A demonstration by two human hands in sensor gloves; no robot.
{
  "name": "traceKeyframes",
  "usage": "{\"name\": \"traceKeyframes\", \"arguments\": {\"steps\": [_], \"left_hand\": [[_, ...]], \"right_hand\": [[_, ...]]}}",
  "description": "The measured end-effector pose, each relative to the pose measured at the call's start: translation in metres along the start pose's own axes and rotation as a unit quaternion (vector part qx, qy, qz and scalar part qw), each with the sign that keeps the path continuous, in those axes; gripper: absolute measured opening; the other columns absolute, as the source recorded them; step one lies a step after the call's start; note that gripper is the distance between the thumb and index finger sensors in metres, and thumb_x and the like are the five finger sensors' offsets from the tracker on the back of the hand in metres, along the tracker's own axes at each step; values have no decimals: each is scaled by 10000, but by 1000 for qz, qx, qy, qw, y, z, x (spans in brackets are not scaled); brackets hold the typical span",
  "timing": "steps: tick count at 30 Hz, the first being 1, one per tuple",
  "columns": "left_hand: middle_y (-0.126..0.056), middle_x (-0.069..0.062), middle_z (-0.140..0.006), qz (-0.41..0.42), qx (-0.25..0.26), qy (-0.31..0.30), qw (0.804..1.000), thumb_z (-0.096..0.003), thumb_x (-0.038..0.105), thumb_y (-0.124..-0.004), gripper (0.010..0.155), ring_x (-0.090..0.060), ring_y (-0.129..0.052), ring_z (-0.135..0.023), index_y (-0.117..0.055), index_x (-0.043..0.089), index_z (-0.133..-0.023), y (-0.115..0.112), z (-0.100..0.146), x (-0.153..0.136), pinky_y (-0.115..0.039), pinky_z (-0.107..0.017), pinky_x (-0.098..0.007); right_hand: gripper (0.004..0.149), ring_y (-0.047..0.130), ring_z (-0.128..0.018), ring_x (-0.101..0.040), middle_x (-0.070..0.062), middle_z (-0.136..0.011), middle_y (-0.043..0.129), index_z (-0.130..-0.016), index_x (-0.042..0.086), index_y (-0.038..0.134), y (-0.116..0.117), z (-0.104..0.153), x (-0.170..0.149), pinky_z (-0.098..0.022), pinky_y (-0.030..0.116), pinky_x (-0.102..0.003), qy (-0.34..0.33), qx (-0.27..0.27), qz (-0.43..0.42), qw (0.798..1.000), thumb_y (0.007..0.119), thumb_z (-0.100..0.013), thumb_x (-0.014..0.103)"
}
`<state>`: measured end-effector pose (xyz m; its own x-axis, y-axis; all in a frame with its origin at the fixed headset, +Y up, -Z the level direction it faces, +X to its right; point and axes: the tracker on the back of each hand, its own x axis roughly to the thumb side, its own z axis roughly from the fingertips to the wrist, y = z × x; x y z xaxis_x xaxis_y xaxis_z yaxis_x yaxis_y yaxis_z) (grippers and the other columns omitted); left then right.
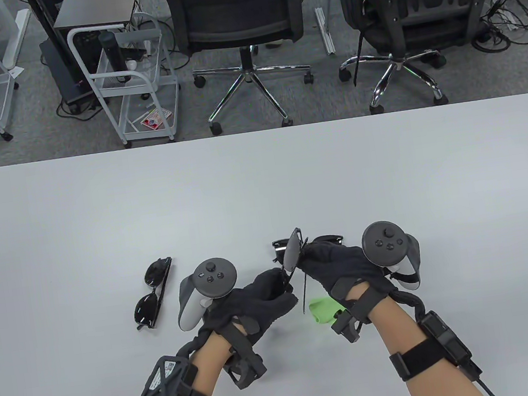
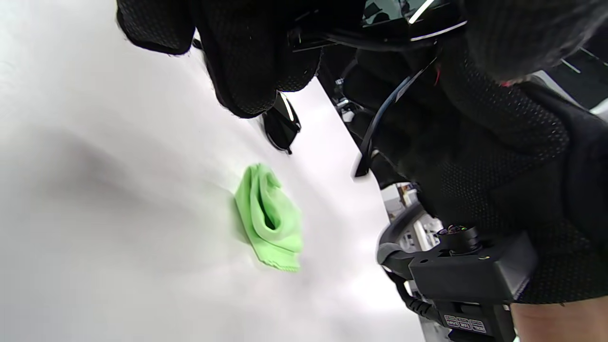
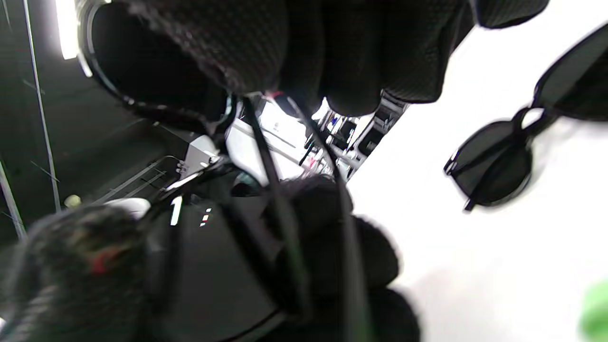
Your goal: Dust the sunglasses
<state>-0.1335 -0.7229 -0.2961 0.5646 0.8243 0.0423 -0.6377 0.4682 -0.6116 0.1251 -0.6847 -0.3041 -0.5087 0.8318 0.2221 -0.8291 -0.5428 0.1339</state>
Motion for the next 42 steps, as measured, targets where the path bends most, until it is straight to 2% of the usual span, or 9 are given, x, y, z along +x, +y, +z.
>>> {"name": "traceKeyframes", "arguments": {"steps": [6,11,16,21,28,32,35,39,42], "left_hand": [[-711,-14,-1050,-192,57,50,978,-327,738,-741,926,-263,-915,-917,-491,237,-1064,9,4,2,-652,-705,-541],[-735,-2,-1031,-245,61,55,966,-320,735,-745,926,-250,-930,-902,-506,230,-1059,4,3,8,-662,-701,-535],[-754,12,-1018,-178,57,46,981,-321,739,-753,923,-230,-950,-886,-515,232,-1054,7,4,6,-681,-696,-518],[-767,0,-999,-72,99,62,991,-320,744,-734,933,-232,-968,-864,-510,200,-1045,15,7,-4,-698,-686,-504],[-742,17,-1021,106,133,40,985,-336,759,-689,942,-211,-955,-890,-460,202,-1060,29,15,-18,-690,-707,-490],[-720,42,-1039,159,95,15,983,-338,764,-670,942,-199,-936,-913,-437,217,-1069,24,11,-18,-676,-722,-491],[-713,50,-1043,168,60,-7,984,-332,767,-662,944,-190,-930,-918,-432,230,-1073,16,8,-12,-669,-727,-497],[-722,57,-1041,155,13,-29,987,-327,768,-667,944,-187,-935,-915,-442,236,-1074,7,4,-4,-665,-729,-502],[-730,48,-1037,139,-10,-28,990,-332,763,-681,942,-199,-938,-908,-455,229,-1074,2,2,-2,-666,-723,-508]], "right_hand": [[426,798,-866,-469,-170,-953,823,-803,118,885,-18,5,7,-606,539,-711,-42,-89,210,973,813,-442,333],[432,710,-913,-498,-188,-988,770,-821,112,867,-17,4,-3,-618,430,-753,-35,-75,119,989,825,-437,306],[437,707,-922,-486,-177,-1008,749,-847,135,849,-20,7,9,-620,441,-748,-65,-97,162,980,822,-452,322],[663,577,-985,-507,-194,-1112,563,-1032,120,633,-11,15,40,-634,368,-759,-176,-103,210,956,842,-453,367],[452,947,-783,-375,-101,-875,946,-802,165,925,14,23,69,-618,623,-676,-257,-95,291,917,835,-450,435],[512,922,-797,-407,-132,-910,909,-871,139,869,28,14,48,-603,645,-667,-181,-48,207,960,807,-460,439],[572,834,-849,-456,-174,-986,801,-955,111,762,36,6,17,-599,614,-681,-78,0,32,996,772,-481,431],[587,691,-904,-520,-230,-1051,657,-995,98,704,50,5,-15,-607,533,-714,24,22,-290,956,785,-492,390],[581,655,-930,-510,-220,-1073,614,-1002,114,692,47,3,-14,-616,520,-709,9,31,-312,950,786,-498,388]]}}
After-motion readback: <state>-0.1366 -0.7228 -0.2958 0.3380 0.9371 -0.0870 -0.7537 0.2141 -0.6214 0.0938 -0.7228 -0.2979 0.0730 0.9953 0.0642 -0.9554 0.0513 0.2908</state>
